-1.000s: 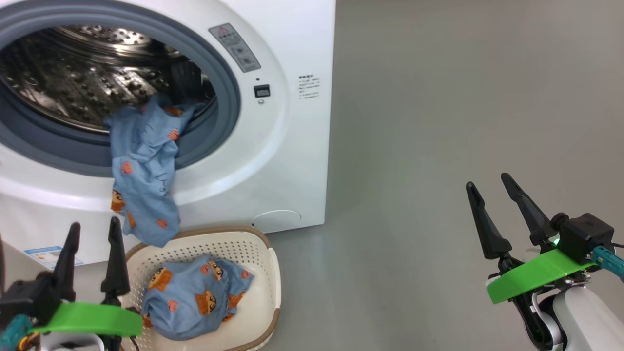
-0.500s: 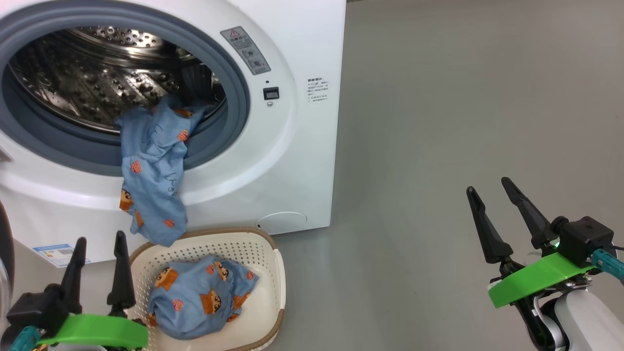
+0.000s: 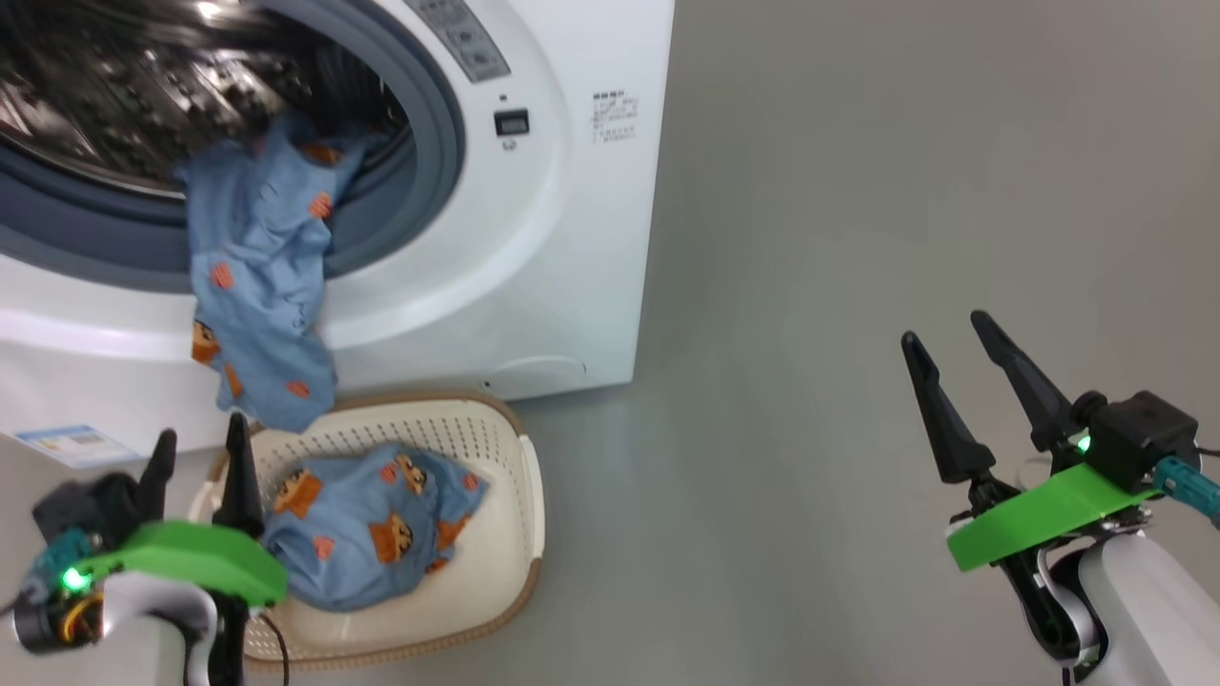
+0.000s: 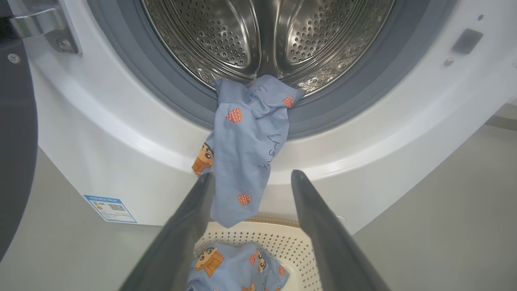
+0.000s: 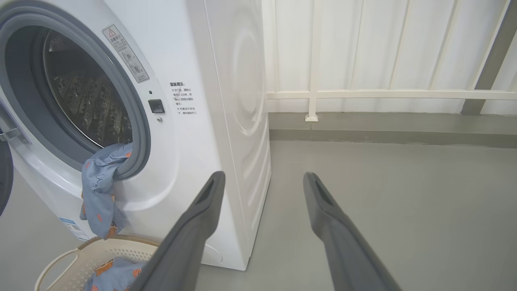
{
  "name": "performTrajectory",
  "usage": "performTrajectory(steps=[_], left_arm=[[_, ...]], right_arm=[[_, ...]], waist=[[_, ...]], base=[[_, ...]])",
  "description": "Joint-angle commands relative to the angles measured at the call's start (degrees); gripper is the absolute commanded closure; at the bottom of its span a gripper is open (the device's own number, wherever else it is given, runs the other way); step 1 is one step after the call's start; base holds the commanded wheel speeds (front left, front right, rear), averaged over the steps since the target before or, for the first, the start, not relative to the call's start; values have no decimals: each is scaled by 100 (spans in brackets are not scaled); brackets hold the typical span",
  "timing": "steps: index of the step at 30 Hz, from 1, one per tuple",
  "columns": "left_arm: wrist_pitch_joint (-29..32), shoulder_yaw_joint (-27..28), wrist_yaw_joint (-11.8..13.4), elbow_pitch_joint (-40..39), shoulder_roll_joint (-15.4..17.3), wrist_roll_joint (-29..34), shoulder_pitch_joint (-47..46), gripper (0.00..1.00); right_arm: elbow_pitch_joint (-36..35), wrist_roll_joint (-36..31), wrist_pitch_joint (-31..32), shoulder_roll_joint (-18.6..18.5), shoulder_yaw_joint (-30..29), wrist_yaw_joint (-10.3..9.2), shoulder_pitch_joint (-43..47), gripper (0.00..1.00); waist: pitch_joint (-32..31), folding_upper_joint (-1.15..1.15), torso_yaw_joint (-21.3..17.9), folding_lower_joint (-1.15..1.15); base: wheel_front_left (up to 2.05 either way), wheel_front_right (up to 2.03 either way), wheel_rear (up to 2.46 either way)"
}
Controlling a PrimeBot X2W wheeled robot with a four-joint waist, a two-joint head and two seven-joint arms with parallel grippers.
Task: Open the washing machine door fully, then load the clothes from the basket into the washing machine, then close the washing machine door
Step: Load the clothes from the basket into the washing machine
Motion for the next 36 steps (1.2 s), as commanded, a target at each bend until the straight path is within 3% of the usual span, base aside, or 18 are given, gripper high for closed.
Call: performTrajectory(steps=[1,19,26,36], left_arm=[[9,161,-26,18,213,-35,-272,0],[228,-69,-137,2285,717,-54,-2584,0],[305,-112,-86,2847,999,-18,-3281,0],[-129,-122,92,3147,1234,16,-3817,0]], right_arm=[[-150,14,-46,-87,100,26,-118,0],[-369,-74,-46,150,35,26,-749,0],[-432,-102,-46,233,45,26,-931,0],[-448,-118,-46,316,2,26,-978,0]], waist=[[349,0,-68,-1],[1818,0,-371,-1],[2231,0,-551,-1],[2445,0,-690,-1]], base=[[0,0,0],[0,0,0],[0,0,0],[0,0,0]])
